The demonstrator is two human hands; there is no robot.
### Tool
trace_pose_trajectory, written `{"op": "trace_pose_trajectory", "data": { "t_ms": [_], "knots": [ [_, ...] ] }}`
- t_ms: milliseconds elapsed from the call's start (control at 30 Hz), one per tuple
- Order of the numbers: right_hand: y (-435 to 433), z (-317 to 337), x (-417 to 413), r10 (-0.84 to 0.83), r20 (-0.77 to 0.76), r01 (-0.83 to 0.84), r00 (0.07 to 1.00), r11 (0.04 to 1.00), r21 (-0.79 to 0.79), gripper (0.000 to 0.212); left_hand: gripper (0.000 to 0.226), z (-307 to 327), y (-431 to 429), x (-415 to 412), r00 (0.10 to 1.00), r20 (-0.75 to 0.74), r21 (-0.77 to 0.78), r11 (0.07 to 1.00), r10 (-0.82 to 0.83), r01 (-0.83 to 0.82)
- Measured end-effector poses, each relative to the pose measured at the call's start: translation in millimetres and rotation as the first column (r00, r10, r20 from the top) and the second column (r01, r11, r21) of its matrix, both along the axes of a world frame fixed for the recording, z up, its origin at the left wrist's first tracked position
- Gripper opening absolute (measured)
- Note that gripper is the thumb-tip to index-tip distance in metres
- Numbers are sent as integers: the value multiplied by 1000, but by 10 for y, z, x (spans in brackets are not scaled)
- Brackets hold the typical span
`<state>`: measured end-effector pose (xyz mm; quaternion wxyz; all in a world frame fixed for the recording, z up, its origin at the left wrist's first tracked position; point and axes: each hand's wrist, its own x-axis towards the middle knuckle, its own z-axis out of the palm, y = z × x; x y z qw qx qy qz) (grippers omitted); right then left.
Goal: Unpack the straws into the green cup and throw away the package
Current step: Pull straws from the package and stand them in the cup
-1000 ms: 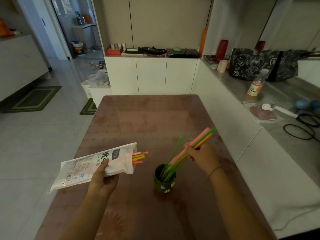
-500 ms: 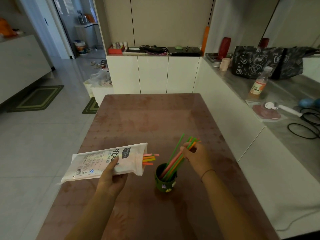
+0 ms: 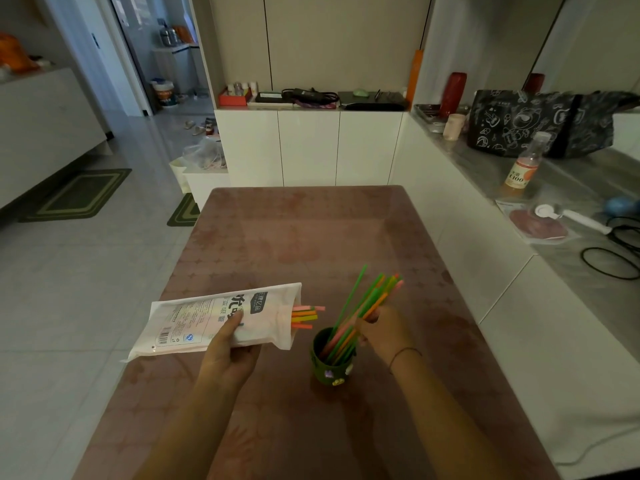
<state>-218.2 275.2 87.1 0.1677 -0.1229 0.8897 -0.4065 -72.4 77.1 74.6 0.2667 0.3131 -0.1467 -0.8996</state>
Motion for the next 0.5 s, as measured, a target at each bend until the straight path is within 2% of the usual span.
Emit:
{"op": "trace_pose_trajectory", "data": {
  "t_ms": [67,100,167,233,333,433,500],
  "knots": [
    [35,93,16,43,67,-49,997,994,101,31,40,11,-10,-1,1000,-4,-12,1000,2,-2],
    [33,138,44,68,147,-79,987,994,72,33,41,19,-11,-5,1000,-2,-20,1000,4,-4],
    [-21,226,123,127,288,-103,949,990,-96,36,41,39,-6,-15,1000,2,-50,999,8,-8],
    [-135,291,212,191,341,-83,920,948,-308,30,39,62,10,-26,1000,-9,-105,994,-3,2],
    [-326,340,318,235,344,-46,909,877,-478,19,37,98,41,-42,999,-21,-172,985,-25,21],
    [-436,330,370,214,305,-27,928,855,-519,4,36,121,50,-45,999,-42,-195,981,-31,22],
    [-451,313,359,191,271,-24,943,854,-519,7,39,133,33,-23,998,-55,-183,983,-21,11]
  ]
}}
